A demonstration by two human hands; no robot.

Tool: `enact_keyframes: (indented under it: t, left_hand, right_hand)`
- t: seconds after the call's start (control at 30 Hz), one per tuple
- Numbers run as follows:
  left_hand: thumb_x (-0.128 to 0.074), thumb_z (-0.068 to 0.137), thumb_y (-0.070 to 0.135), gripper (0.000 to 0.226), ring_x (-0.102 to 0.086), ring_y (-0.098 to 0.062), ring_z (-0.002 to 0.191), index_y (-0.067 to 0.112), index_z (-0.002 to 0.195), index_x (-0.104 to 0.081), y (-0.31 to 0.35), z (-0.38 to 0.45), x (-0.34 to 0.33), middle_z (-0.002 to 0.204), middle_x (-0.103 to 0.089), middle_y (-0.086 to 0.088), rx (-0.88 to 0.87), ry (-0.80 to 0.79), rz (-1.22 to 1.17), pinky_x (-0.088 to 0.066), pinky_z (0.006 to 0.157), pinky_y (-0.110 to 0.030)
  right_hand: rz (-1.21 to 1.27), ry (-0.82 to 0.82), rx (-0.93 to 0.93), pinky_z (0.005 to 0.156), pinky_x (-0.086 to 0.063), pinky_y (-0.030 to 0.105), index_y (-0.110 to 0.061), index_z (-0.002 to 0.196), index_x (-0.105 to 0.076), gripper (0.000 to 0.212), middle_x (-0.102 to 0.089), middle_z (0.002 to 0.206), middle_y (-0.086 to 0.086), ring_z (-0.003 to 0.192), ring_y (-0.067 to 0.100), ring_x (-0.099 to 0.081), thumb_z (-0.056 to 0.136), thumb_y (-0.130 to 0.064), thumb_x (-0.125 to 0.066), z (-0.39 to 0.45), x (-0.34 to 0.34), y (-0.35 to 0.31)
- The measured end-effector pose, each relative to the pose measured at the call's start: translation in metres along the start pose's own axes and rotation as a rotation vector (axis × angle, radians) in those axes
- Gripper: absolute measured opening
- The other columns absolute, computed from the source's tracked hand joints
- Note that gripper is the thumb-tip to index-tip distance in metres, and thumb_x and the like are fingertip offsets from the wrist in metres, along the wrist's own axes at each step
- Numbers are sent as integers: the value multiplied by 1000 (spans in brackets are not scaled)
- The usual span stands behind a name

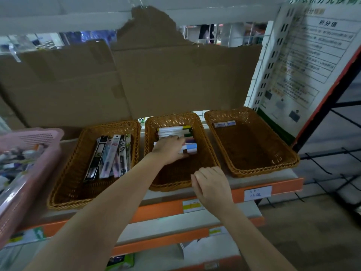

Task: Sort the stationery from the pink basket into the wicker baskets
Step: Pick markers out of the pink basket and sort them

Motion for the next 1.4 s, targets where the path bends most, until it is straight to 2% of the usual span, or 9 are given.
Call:
enact_keyframes:
  t: [0.17,0.27,0.47,0.57,0.67,0.83,0.97,1.1,1.4]
  left_hand:
    - [-55,86,56,65,-46,-25,117,16,134,-38,-4,-2,-9,132,-44,-9,14,-45,-17,-42,80,-33]
    - [-56,83,61,75,-42,-27,122,14,137,-33,-5,-5,-12,136,-41,-11,34,-79,-46,-42,93,-40]
    - [-63,79,59,80,-40,-27,123,17,139,-31,-7,-11,-9,138,-38,-8,58,-158,-128,-40,97,-42]
    - [-64,82,50,73,-40,-26,124,21,140,-31,-7,-18,-4,141,-36,-7,29,-200,-151,-40,95,-39]
    - [-65,84,40,61,-43,-24,121,23,135,-38,-9,-25,6,138,-40,-5,15,-170,-196,-44,93,-37]
    - [-62,88,31,35,-51,-20,107,20,120,-52,-8,-32,15,121,-53,-3,-4,-100,-185,-46,82,-33]
    - [-58,91,22,18,-55,-19,104,21,109,-59,-6,-36,17,114,-58,0,-17,-14,-187,-45,78,-30]
    - [-57,91,17,23,-56,-16,103,20,114,-55,-6,-37,16,114,-61,2,19,34,-213,-45,78,-28]
    - [-56,91,17,23,-54,-15,105,21,114,-58,-4,-36,14,117,-59,2,-39,-26,-186,-45,80,-28]
  right_hand:
    - [-21,11,-4,61,-35,27,-14,62,-56,34,-50,58,-1,55,15,-48,93,-19,-42,0,1,-1]
    - [-12,11,-9,60,-37,28,-14,63,-56,34,-50,58,-1,54,15,-48,93,-18,-42,0,1,-1]
    - [-9,10,-18,62,-32,26,-14,62,-54,33,-47,57,-1,54,15,-46,93,-18,-41,1,1,-1]
    - [-11,5,-21,63,-33,27,-14,63,-55,33,-49,58,-1,55,16,-47,93,-18,-41,0,0,-1]
    - [-13,12,-29,63,-32,27,-13,63,-55,32,-49,58,0,55,16,-48,92,-18,-42,0,0,-1]
    - [-5,12,-32,64,-32,26,-13,62,-54,33,-48,58,-1,55,16,-47,92,-18,-42,0,1,-2]
    - [-5,6,-36,63,-32,26,-13,63,-55,33,-49,58,-1,56,16,-48,93,-18,-42,0,1,-1]
    - [-5,-2,-35,63,-32,26,-13,63,-56,34,-49,58,-1,56,15,-48,93,-19,-41,0,1,-1]
    - [-15,-2,-35,61,-37,27,-14,63,-58,34,-52,58,-1,56,15,-50,92,-19,-42,0,1,-2]
Point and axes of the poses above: each hand's wrist, its own z-axis towards the middle knuckle, its own x-axis out of the back of the hand, y = z × x, the point moved 7 cm from there along z, towards the middle knuckle
